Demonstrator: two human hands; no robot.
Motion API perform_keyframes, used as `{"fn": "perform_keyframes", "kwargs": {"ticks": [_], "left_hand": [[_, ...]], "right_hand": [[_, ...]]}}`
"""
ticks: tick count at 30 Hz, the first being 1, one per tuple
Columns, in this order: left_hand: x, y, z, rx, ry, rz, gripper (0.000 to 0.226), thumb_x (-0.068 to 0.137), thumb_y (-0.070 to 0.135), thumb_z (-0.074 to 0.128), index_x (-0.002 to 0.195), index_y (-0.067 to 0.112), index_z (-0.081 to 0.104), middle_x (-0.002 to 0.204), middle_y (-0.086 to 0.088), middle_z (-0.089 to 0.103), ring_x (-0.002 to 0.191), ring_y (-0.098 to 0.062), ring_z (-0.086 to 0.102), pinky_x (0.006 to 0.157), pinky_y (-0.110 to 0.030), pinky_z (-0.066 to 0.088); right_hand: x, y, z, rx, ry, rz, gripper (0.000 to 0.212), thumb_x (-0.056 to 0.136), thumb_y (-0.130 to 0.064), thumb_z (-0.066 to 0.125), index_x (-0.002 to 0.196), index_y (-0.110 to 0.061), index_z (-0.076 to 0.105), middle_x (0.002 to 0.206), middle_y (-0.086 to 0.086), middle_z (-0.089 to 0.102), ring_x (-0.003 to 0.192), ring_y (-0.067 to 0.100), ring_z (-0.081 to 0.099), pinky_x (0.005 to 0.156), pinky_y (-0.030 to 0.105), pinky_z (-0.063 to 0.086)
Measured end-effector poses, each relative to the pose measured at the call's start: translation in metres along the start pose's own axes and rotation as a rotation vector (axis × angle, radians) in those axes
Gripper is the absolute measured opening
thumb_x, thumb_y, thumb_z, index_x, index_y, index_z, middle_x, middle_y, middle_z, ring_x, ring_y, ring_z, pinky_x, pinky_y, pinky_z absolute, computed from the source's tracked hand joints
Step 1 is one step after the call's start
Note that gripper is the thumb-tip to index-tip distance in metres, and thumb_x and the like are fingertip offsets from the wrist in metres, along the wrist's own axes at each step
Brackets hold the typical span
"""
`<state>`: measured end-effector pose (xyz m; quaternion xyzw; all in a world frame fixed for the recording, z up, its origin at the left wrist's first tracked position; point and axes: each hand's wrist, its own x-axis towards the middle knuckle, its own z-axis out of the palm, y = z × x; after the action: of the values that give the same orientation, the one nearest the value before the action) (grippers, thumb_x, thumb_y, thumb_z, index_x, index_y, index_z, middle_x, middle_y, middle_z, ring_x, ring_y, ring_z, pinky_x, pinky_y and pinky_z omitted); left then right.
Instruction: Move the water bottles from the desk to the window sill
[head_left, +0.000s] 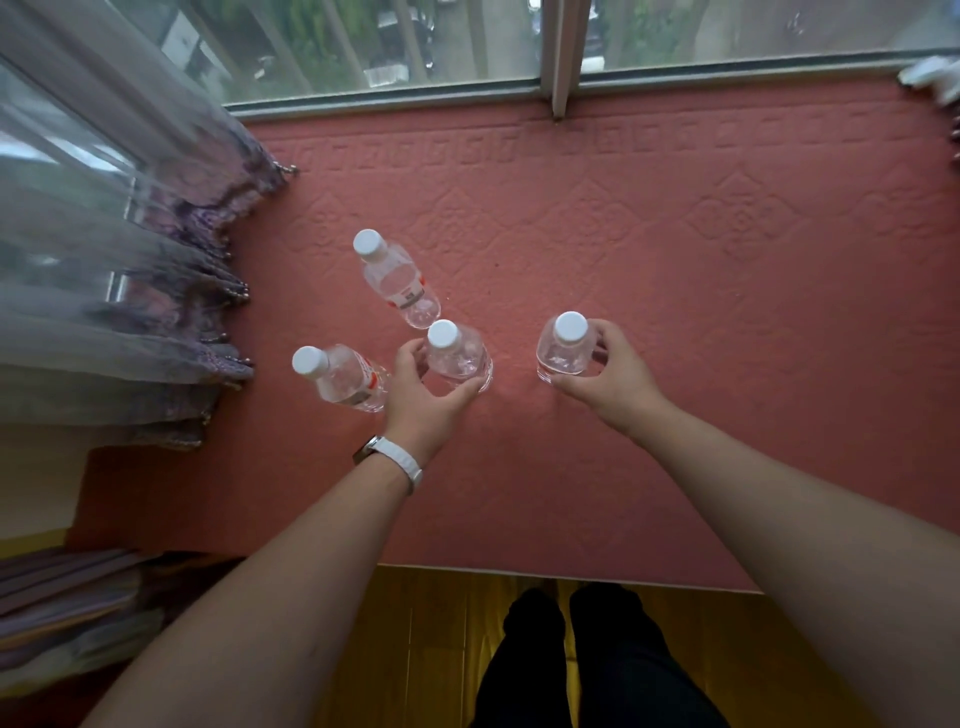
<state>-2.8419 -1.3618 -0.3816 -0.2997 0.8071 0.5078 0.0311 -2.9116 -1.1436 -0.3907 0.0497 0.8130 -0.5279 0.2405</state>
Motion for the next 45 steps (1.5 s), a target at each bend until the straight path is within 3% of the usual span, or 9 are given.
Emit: {"fn": "perform_keyframes", "kwargs": {"ticks": [6,9,12,16,19,24,29,37,45], "left_hand": [[-0.036,0.038,-0.034,-0.001,-0.013,0.074,0.066,0.074,0.031,0.084,0.125,0.031,0.043,0.126,0.003,0.054,0.11,-0.006,0.057,0.097,-0.031,0.047],[-0.053,0.063,-0.053,0.072,-0.046,0.188,0.058,0.076,0.024,0.082,0.126,0.019,0.053,0.119,0.004,0.059,0.106,-0.007,0.059,0.092,-0.027,0.048],[-0.069,0.092,-0.066,0.23,-0.137,0.303,0.049,0.079,0.027,0.079,0.124,0.018,0.06,0.115,0.008,0.063,0.108,-0.01,0.06,0.09,-0.021,0.043],[-0.087,0.129,-0.076,0.558,-0.297,0.473,0.036,0.084,0.028,0.071,0.117,0.016,0.064,0.118,0.002,0.063,0.112,-0.017,0.059,0.084,-0.014,0.033],[-0.103,0.147,-0.075,0.669,-0.34,0.541,0.045,0.083,0.041,0.066,0.122,0.019,0.062,0.127,0.003,0.059,0.119,-0.018,0.055,0.098,-0.029,0.043],[-0.147,0.175,-0.06,0.673,-0.259,0.799,0.051,0.075,0.054,0.048,0.11,0.023,0.07,0.118,0.003,0.069,0.108,-0.022,0.065,0.091,-0.038,0.05],[-0.196,0.216,-0.019,0.719,-0.302,0.922,0.053,0.081,0.059,0.043,0.113,0.026,0.068,0.123,0.005,0.066,0.115,-0.02,0.061,0.096,-0.041,0.049],[-0.309,0.278,0.098,0.86,-0.469,1.117,0.072,0.08,0.066,0.021,0.127,0.027,0.059,0.135,0.005,0.058,0.123,-0.02,0.053,0.1,-0.033,0.043],[-0.449,0.298,0.226,0.881,-0.652,1.297,0.076,0.079,0.071,0.017,0.132,0.031,0.054,0.14,0.01,0.052,0.126,-0.016,0.051,0.103,-0.034,0.044]], "right_hand": [[-0.027,-0.035,-0.029,-0.141,0.002,0.033,0.055,0.084,-0.02,0.074,0.134,-0.013,0.052,0.13,0.005,0.058,0.115,0.019,0.054,0.098,0.032,0.044],[-0.048,-0.059,-0.049,-0.221,0.02,0.011,0.039,0.088,-0.017,0.066,0.126,-0.01,0.059,0.126,0.008,0.063,0.112,0.019,0.057,0.095,0.029,0.044],[-0.073,-0.083,-0.07,-0.343,0.066,-0.03,0.033,0.09,-0.023,0.063,0.121,-0.011,0.063,0.118,0.004,0.066,0.103,0.015,0.058,0.09,0.024,0.042],[-0.109,-0.105,-0.102,-0.549,0.086,-0.047,0.033,0.09,-0.038,0.058,0.116,-0.018,0.066,0.114,0.001,0.069,0.102,0.02,0.061,0.09,0.031,0.048],[-0.137,-0.113,-0.123,-0.709,0.079,-0.075,0.039,0.092,-0.043,0.054,0.12,-0.018,0.064,0.122,0.002,0.066,0.113,0.022,0.059,0.091,0.031,0.045],[-0.18,-0.11,-0.156,-0.666,0.158,-0.084,0.037,0.092,-0.041,0.053,0.115,-0.014,0.066,0.119,0.007,0.067,0.109,0.023,0.06,0.09,0.032,0.046],[-0.245,-0.09,-0.206,-0.584,0.256,-0.04,0.05,0.086,-0.051,0.047,0.118,-0.017,0.064,0.12,0.005,0.065,0.11,0.021,0.058,0.094,0.034,0.046],[-0.39,-0.015,-0.315,-0.738,0.485,0.021,0.054,0.095,-0.053,0.042,0.14,-0.024,0.048,0.142,-0.004,0.05,0.129,0.018,0.047,0.104,0.036,0.042],[-0.546,0.079,-0.398,-0.557,0.682,0.131,0.036,0.095,-0.048,0.042,0.113,-0.022,0.058,0.111,-0.005,0.054,0.107,0.018,0.054,0.083,0.036,0.046]]}}
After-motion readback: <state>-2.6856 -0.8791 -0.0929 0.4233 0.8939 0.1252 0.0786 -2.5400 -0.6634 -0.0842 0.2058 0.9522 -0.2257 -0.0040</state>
